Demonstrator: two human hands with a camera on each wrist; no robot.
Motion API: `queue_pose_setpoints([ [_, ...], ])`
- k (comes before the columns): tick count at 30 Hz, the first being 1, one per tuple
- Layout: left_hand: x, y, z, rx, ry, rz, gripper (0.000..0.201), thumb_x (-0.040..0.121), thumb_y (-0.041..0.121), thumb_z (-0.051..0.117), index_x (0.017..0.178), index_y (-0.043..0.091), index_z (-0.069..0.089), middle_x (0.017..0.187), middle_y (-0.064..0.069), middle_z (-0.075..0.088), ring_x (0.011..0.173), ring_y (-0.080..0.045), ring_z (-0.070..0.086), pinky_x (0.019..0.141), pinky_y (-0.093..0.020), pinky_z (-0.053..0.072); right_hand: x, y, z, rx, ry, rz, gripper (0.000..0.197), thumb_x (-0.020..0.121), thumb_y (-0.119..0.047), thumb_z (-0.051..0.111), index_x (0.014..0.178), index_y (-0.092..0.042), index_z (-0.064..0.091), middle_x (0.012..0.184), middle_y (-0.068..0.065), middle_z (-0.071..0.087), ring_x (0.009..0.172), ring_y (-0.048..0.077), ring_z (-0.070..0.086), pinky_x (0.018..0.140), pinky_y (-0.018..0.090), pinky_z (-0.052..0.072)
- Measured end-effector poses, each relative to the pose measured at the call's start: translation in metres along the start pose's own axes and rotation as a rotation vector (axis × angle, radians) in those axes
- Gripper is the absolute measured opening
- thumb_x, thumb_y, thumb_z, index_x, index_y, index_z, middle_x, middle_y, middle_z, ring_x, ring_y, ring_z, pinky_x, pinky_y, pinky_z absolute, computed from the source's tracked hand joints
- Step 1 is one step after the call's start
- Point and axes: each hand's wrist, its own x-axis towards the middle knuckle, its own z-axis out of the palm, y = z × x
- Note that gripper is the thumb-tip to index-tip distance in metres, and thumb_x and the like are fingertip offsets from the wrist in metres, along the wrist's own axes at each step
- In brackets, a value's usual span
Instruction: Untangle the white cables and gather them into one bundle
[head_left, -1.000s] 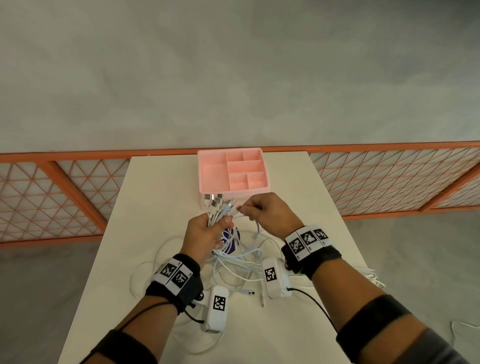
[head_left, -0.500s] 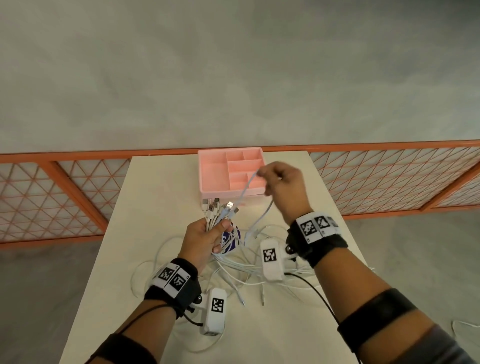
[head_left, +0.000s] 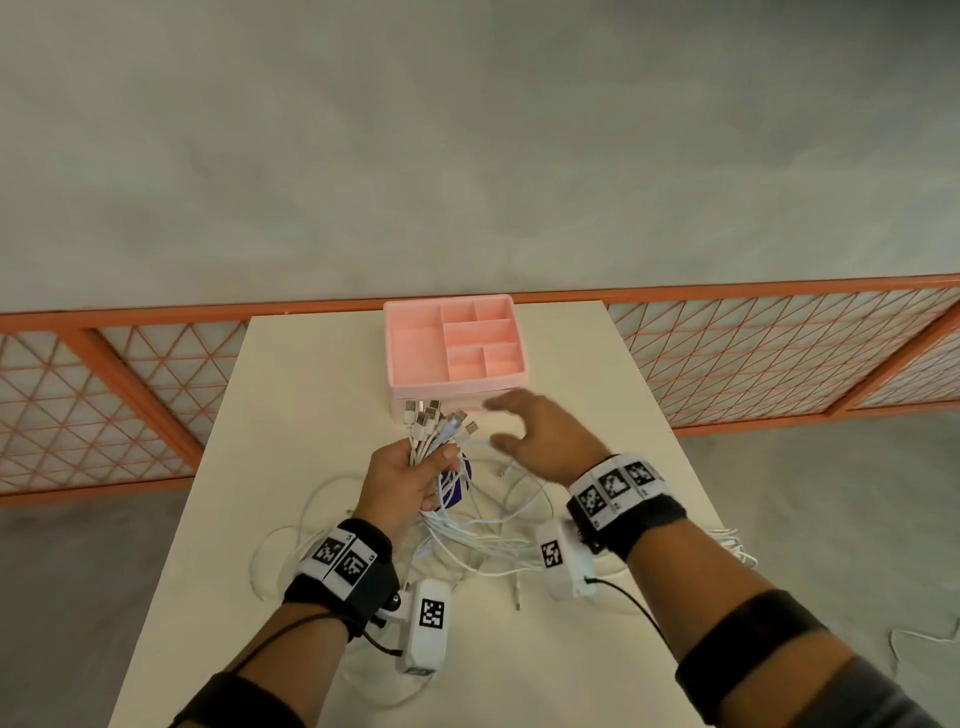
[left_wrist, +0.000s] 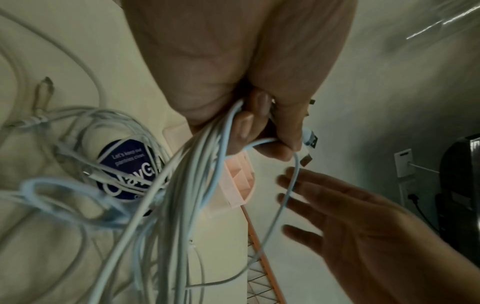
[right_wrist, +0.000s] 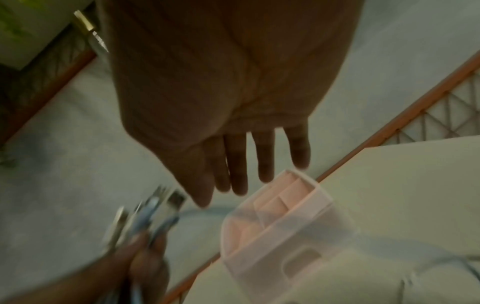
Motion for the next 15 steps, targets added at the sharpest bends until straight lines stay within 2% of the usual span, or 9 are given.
queue_pose_setpoints([
  [1,0.001,0.002,0.002,0.006,-0.010,0.008,0.016,0.093,0.010,0.067,0.081,0.000,0.063,0.053,0.004,0.059,0.043,-0.010,0.030,0.044,-0.023,0.027,0.000,-0.004,0.008,-0.016,-0.088,-0.007,0.034,0.093,-0.026,0.064,0.126,-0.017,0.063,0.131,0.002,0.061,0.120,0.018,0.056,0.103,0.031,0.042],
  [3,0.003,0.005,0.004,0.000,-0.009,0.018,0.017,0.093,0.012,0.067,0.082,-0.001,0.064,0.057,0.001,0.061,0.044,-0.012,0.029,0.043,-0.023,0.027,0.000,-0.006,0.012,0.018,-0.107,-0.011,0.021,0.093,-0.029,0.063,0.102,-0.013,0.073,0.103,0.003,0.070,0.095,0.019,0.064,0.086,0.034,0.049],
  [6,0.004,0.002,-0.004,-0.039,0.053,0.018,0.021,0.094,0.016,0.067,0.092,-0.004,0.069,0.071,-0.008,0.069,0.046,-0.013,0.033,0.042,-0.023,0.030,0.002,0.003,-0.005,0.207,0.013,0.050,0.022,0.096,-0.029,0.060,0.089,-0.015,0.075,0.076,-0.004,0.069,0.069,0.012,0.061,0.069,0.027,0.046],
  [8,0.004,-0.002,-0.011,-0.071,0.099,0.004,0.020,0.095,0.020,0.066,0.091,0.002,0.073,0.085,-0.016,0.071,0.051,-0.016,0.037,0.042,-0.023,0.032,0.004,0.018,-0.028,0.381,0.183,0.173,0.029,0.099,-0.030,0.055,0.084,-0.014,0.074,0.063,-0.003,0.065,0.057,0.013,0.056,0.063,0.028,0.046],
  [9,0.003,-0.003,-0.013,-0.089,0.112,-0.001,0.019,0.096,0.019,0.064,0.089,0.005,0.074,0.090,-0.017,0.073,0.049,-0.014,0.036,0.041,-0.022,0.032,0.004,0.028,-0.040,0.472,0.300,0.238,0.032,0.100,-0.032,0.053,0.081,-0.015,0.073,0.060,-0.001,0.064,0.055,0.015,0.054,0.063,0.030,0.046],
  [11,0.002,-0.006,-0.016,-0.126,0.143,-0.027,0.017,0.098,0.018,0.061,0.090,0.005,0.069,0.090,-0.015,0.075,0.042,-0.009,0.032,0.039,-0.022,0.032,0.002,0.050,-0.067,0.559,0.531,0.374,0.036,0.100,-0.037,0.051,0.080,-0.016,0.072,0.068,0.003,0.064,0.062,0.018,0.054,0.065,0.033,0.044],
  [13,0.002,-0.007,-0.017,-0.133,0.158,-0.041,0.017,0.098,0.018,0.060,0.092,0.004,0.065,0.076,-0.010,0.071,0.043,-0.009,0.032,0.039,-0.021,0.031,-0.009,0.070,-0.094,0.546,0.725,0.483,0.037,0.100,-0.040,0.048,0.086,-0.017,0.073,0.081,0.006,0.066,0.070,0.020,0.054,0.069,0.033,0.044],
  [15,0.002,-0.008,-0.017,-0.127,0.166,-0.050,0.019,0.099,0.021,0.059,0.091,0.005,0.063,0.062,-0.002,0.055,0.044,-0.009,0.032,0.039,-0.021,0.029,-0.025,0.092,-0.119,0.577,0.857,0.605,0.037,0.101,-0.040,0.044,0.099,-0.016,0.072,0.087,0.007,0.065,0.069,0.019,0.053,0.066,0.031,0.043],
])
